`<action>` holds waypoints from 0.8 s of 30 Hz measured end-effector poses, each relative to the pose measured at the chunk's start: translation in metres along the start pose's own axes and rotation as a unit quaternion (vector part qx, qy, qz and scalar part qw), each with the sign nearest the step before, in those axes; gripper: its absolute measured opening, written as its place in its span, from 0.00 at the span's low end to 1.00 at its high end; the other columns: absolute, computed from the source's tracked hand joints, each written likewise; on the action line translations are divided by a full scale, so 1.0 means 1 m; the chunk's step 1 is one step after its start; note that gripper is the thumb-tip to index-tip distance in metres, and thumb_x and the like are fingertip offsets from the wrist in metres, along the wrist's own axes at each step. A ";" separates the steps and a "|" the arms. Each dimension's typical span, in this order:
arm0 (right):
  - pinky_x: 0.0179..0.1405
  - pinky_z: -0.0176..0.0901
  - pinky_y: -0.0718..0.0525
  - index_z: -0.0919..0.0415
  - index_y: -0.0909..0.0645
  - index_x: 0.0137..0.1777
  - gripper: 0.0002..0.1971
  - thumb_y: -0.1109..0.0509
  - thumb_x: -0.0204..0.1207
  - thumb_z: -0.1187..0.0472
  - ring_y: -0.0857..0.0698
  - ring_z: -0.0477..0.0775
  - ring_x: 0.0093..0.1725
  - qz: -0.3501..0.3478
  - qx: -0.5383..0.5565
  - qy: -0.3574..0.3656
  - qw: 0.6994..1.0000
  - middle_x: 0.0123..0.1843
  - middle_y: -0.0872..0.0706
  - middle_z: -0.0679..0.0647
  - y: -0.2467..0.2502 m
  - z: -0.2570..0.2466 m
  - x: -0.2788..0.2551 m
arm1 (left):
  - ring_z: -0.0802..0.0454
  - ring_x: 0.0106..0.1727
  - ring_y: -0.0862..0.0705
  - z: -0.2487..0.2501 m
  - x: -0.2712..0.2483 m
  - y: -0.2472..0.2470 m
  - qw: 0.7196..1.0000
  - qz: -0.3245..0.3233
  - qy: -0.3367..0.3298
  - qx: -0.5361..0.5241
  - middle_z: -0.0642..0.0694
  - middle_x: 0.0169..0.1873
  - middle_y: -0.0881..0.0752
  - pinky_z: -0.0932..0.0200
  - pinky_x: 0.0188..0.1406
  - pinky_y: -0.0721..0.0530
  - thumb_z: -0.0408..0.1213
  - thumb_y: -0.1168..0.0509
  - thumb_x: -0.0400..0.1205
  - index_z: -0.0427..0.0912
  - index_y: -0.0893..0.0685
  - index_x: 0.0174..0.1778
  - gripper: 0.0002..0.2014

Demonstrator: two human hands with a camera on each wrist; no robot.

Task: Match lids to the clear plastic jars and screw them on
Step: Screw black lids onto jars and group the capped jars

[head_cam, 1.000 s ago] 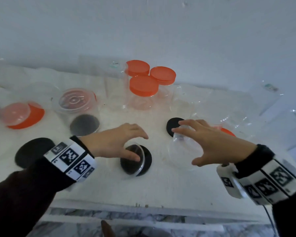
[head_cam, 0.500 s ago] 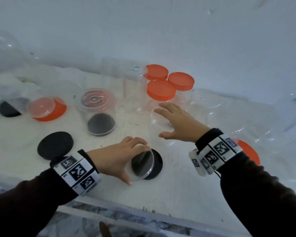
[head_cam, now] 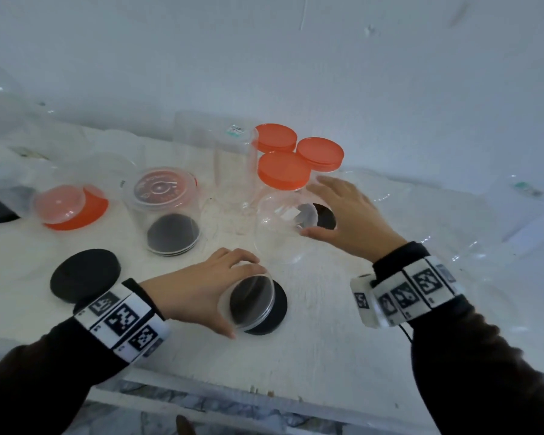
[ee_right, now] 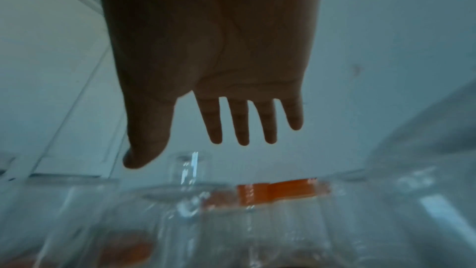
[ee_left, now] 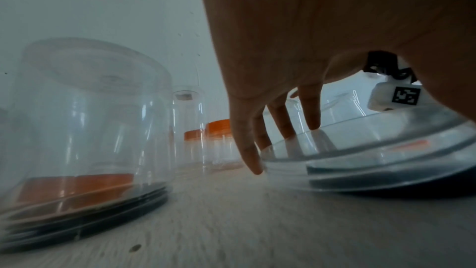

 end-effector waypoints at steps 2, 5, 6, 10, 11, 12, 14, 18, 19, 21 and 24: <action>0.77 0.56 0.44 0.50 0.37 0.78 0.40 0.31 0.68 0.37 0.43 0.56 0.80 0.035 -0.024 -0.046 0.998 0.81 0.40 0.51 0.015 0.022 -0.017 | 0.63 0.73 0.47 0.005 0.001 0.007 1.000 0.017 -0.013 -0.012 0.61 0.74 0.45 0.67 0.72 0.43 0.53 0.23 0.65 0.58 0.43 0.77 0.48; 0.76 0.59 0.43 0.48 0.37 0.78 0.42 0.30 0.65 0.34 0.45 0.59 0.80 0.033 -0.054 -0.128 0.990 0.81 0.42 0.51 0.025 0.057 -0.041 | 0.67 0.73 0.48 0.014 0.005 0.018 0.997 0.047 -0.042 -0.049 0.66 0.73 0.45 0.65 0.73 0.40 0.60 0.26 0.61 0.64 0.43 0.76 0.48; 0.76 0.61 0.42 0.47 0.38 0.78 0.43 0.29 0.64 0.34 0.45 0.59 0.80 0.019 -0.057 -0.153 0.986 0.82 0.44 0.51 0.025 0.066 -0.049 | 0.70 0.73 0.49 0.017 0.007 0.021 0.995 0.057 -0.051 -0.062 0.69 0.72 0.46 0.68 0.71 0.40 0.63 0.29 0.59 0.67 0.43 0.74 0.47; 0.70 0.60 0.33 0.49 0.38 0.78 0.39 0.26 0.68 0.43 0.42 0.59 0.78 -0.012 -0.012 -0.205 0.979 0.80 0.41 0.53 0.016 0.085 -0.067 | 0.76 0.71 0.50 0.025 0.018 0.028 0.989 0.094 -0.074 -0.085 0.76 0.69 0.48 0.82 0.60 0.42 0.66 0.32 0.57 0.70 0.43 0.72 0.45; 0.69 0.59 0.31 0.51 0.36 0.77 0.38 0.26 0.69 0.46 0.41 0.58 0.76 0.001 0.000 -0.207 0.978 0.78 0.37 0.54 0.014 0.085 -0.069 | 0.75 0.71 0.49 0.026 0.021 0.028 0.988 0.100 -0.077 -0.085 0.76 0.69 0.48 0.83 0.60 0.42 0.66 0.32 0.58 0.70 0.43 0.71 0.45; 0.67 0.57 0.29 0.52 0.33 0.76 0.36 0.25 0.68 0.48 0.41 0.58 0.75 0.018 0.008 -0.207 0.978 0.76 0.34 0.54 0.013 0.084 -0.070 | 0.74 0.71 0.49 0.026 0.023 0.028 0.988 0.105 -0.081 -0.084 0.75 0.70 0.47 0.84 0.61 0.43 0.67 0.32 0.58 0.70 0.42 0.71 0.45; 0.65 0.54 0.28 0.53 0.29 0.73 0.34 0.23 0.67 0.50 0.39 0.56 0.73 0.045 0.019 -0.199 0.979 0.73 0.31 0.53 0.012 0.079 -0.071 | 0.74 0.71 0.49 0.027 0.025 0.028 0.986 0.114 -0.086 -0.083 0.75 0.70 0.46 0.86 0.61 0.46 0.67 0.33 0.58 0.70 0.42 0.71 0.44; 0.60 0.43 0.30 0.54 0.21 0.65 0.27 0.23 0.66 0.49 0.38 0.51 0.72 0.072 0.049 -0.150 0.985 0.72 0.29 0.49 0.004 0.062 -0.075 | 0.75 0.70 0.49 0.027 0.024 0.027 0.986 0.117 -0.085 -0.088 0.76 0.69 0.47 0.88 0.61 0.48 0.67 0.32 0.58 0.71 0.42 0.70 0.43; 0.60 0.40 0.32 0.54 0.21 0.65 0.26 0.23 0.67 0.48 0.37 0.50 0.72 0.069 0.061 -0.137 0.986 0.72 0.29 0.49 0.001 0.057 -0.075 | 0.75 0.71 0.49 0.026 0.023 0.026 0.986 0.118 -0.082 -0.089 0.76 0.69 0.47 0.88 0.61 0.47 0.67 0.32 0.58 0.71 0.42 0.70 0.44; 0.61 0.36 0.36 0.54 0.21 0.65 0.26 0.24 0.68 0.48 0.39 0.49 0.73 0.061 0.077 -0.113 0.989 0.73 0.30 0.49 -0.007 0.048 -0.074 | 0.74 0.71 0.48 0.024 0.022 0.025 0.986 0.119 -0.076 -0.090 0.75 0.70 0.46 0.87 0.61 0.46 0.68 0.33 0.57 0.69 0.42 0.71 0.45; 0.59 0.36 0.35 0.54 0.24 0.67 0.28 0.25 0.68 0.48 0.41 0.52 0.74 0.048 0.068 -0.097 0.992 0.74 0.34 0.50 -0.013 0.042 -0.071 | 0.73 0.71 0.48 0.021 0.020 0.024 0.985 0.126 -0.073 -0.092 0.74 0.70 0.45 0.86 0.62 0.46 0.68 0.32 0.58 0.69 0.41 0.71 0.45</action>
Point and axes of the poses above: each hand's wrist, its own x-axis towards the middle knuckle, its own y-axis out of the back of the hand, z = x × y, the point moved 4 cm from there along x, towards the middle knuckle
